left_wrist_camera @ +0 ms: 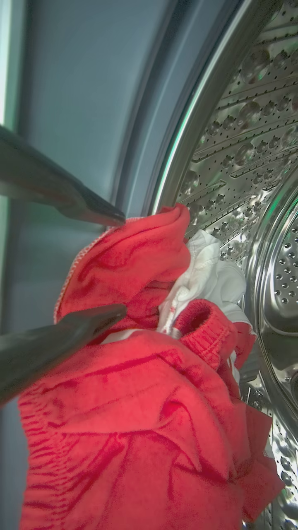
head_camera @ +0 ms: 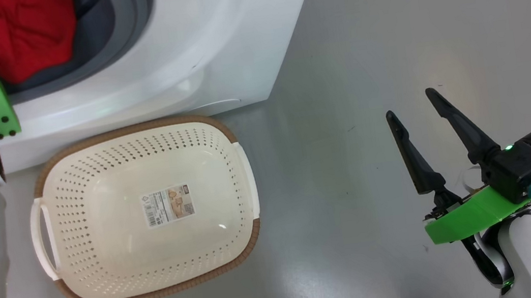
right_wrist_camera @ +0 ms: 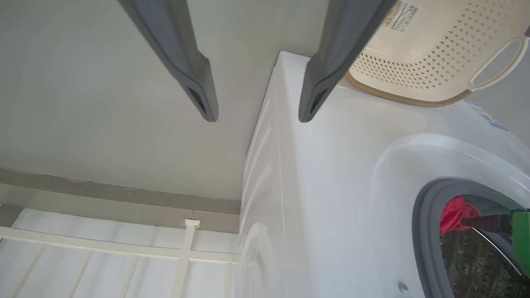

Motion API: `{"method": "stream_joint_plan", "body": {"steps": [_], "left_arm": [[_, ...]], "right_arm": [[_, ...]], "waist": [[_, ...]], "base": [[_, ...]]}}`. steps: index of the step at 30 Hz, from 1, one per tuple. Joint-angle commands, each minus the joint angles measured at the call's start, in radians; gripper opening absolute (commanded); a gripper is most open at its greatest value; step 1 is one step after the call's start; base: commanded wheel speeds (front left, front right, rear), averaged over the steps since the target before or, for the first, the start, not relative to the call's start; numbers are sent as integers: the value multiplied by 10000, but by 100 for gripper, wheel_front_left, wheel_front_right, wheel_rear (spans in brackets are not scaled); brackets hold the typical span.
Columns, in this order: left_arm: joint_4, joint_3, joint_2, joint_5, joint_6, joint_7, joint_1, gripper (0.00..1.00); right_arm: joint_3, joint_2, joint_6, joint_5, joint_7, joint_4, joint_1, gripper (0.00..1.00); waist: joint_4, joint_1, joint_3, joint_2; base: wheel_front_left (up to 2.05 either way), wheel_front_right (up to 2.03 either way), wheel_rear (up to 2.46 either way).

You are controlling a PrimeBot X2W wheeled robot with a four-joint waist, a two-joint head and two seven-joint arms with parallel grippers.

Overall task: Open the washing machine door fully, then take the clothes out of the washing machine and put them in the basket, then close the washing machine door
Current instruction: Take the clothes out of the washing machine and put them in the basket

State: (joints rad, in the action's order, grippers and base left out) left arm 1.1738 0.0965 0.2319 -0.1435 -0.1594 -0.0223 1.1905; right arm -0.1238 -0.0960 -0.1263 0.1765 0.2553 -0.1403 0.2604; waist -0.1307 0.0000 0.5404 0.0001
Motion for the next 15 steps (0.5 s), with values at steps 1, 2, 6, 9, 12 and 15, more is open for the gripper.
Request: {"method": "stream_joint_plan", "body": {"steps": [1,2,6,9,12,15], "left_arm": [[-103,-93,567,58,-65,58,190,100],[-59,-100,590,30,-59,75,227,100],[160,-44,698,-1,-23,239,357,100],[295,10,725,-24,15,377,447,100],[372,53,766,-47,18,406,520,100],[457,105,807,-65,41,448,560,100]], "right_arm": [[-249,-25,-44,81,65,177,64,100],[-255,-21,-44,89,65,169,74,100],[-265,15,-44,124,65,144,117,100],[-294,35,-44,148,65,140,133,100],[-300,19,-44,173,65,139,141,100],[-291,20,-44,184,65,144,183,100]], "waist": [[-36,0,35,-1],[-57,0,57,-1],[-131,0,140,-1],[-161,0,209,-1],[-195,0,279,-1],[-238,0,343,-1]], "base": [[0,0,0],[0,0,0],[0,0,0],[0,0,0],[0,0,0],[0,0,0]]}}
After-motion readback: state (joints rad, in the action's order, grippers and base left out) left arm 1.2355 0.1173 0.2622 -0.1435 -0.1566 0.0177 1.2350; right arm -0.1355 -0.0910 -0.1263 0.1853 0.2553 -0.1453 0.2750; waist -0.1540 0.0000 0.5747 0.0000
